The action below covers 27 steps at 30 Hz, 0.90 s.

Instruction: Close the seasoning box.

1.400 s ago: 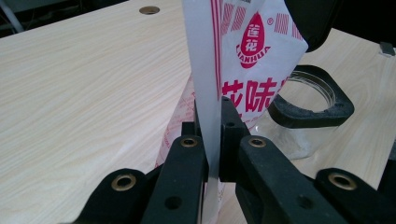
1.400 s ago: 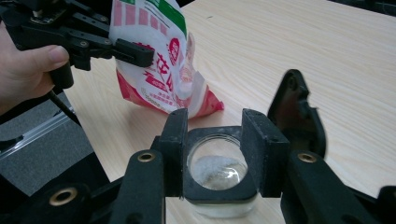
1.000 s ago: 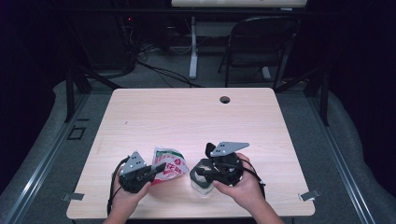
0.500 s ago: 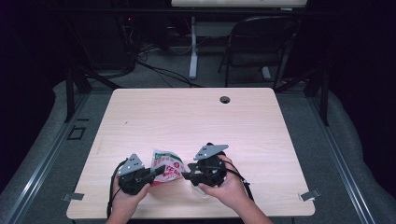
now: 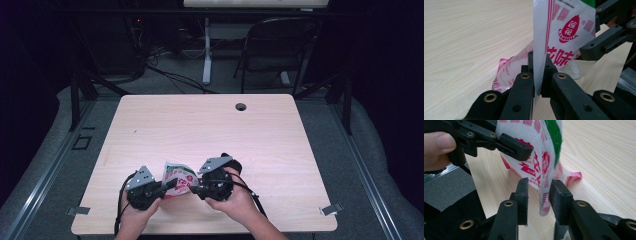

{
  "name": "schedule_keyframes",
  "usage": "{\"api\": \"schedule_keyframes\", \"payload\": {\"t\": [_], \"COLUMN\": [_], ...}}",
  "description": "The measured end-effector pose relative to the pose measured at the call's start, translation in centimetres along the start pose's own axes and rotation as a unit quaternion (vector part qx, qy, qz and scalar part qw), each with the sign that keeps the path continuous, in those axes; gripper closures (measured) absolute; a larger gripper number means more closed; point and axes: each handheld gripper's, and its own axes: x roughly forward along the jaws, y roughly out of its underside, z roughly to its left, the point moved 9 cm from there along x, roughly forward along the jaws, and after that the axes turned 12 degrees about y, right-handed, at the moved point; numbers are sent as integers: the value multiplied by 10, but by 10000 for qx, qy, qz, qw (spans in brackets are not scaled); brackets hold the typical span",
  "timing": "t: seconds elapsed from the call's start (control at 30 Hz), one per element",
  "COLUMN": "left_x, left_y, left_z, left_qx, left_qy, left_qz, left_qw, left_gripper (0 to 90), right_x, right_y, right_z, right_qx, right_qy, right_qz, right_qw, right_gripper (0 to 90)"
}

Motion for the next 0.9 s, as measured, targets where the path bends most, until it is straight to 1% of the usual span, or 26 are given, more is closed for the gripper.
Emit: {"api": "schedule_keyframes", "payload": {"t": [0.03,0.1,0.17,0.2,0.3,0.33,0.37,0.4,0.43,0.6,0.67,0.7,0.73,0.77,0.8,0.83,0.9], "left_x": [0,0,0,1,1,1,1,1,1,0,0,-2,-3,-3,-4,-5,-6], "left_y": [0,0,0,0,1,1,1,1,1,2,2,2,2,3,3,4,5], "left_z": [0,0,-1,-1,-1,-1,-2,-2,-2,-2,-2,-2,-2,-2,-1,0,1], "left_qx": [-15,-9,5,-20,30,30,29,29,43,103,109,124,159,153,190,210,238], "left_qy": [10,10,11,11,4,4,11,11,-5,15,18,16,18,4,-17,-67,-71], "left_qz": [4,3,17,6,26,26,42,42,47,61,35,42,33,26,15,-6,-24], "left_qw": [10000,10000,10000,10000,10000,10000,10000,10000,10000,9999,9999,9999,9999,9999,9998,9998,9997], "left_gripper": [900,900,900,899,899,900,899,899,899,891,864,864,840,797,797,737,693], "right_x": [4,5,9,10,13,13,14,14,15,15,15,15,15,14,14,14,14], "right_y": [1,1,1,2,1,1,2,2,2,2,1,1,1,1,1,0,-1], "right_z": [-1,-1,-2,-2,-2,-2,-2,-2,-3,-3,-3,-3,-4,-5,-5,-5,-5], "right_qx": [-30,-12,-3,-1,0,0,-4,-4,-17,-38,-44,-50,-40,-47,-47,-33,-28], "right_qy": [28,38,18,15,7,7,4,4,-22,-29,-25,-33,-34,-51,-51,-57,-72], "right_qz": [74,80,152,173,221,221,265,265,290,281,277,280,277,279,279,275,279], "right_qw": [10000,10000,9999,9998,9998,9998,9996,9996,9996,9996,9996,9996,9996,9996,9996,9996,9996], "right_gripper": [714,722,743,756,798,798,837,837,875,900,900,900,900,900,900,900,900]}}
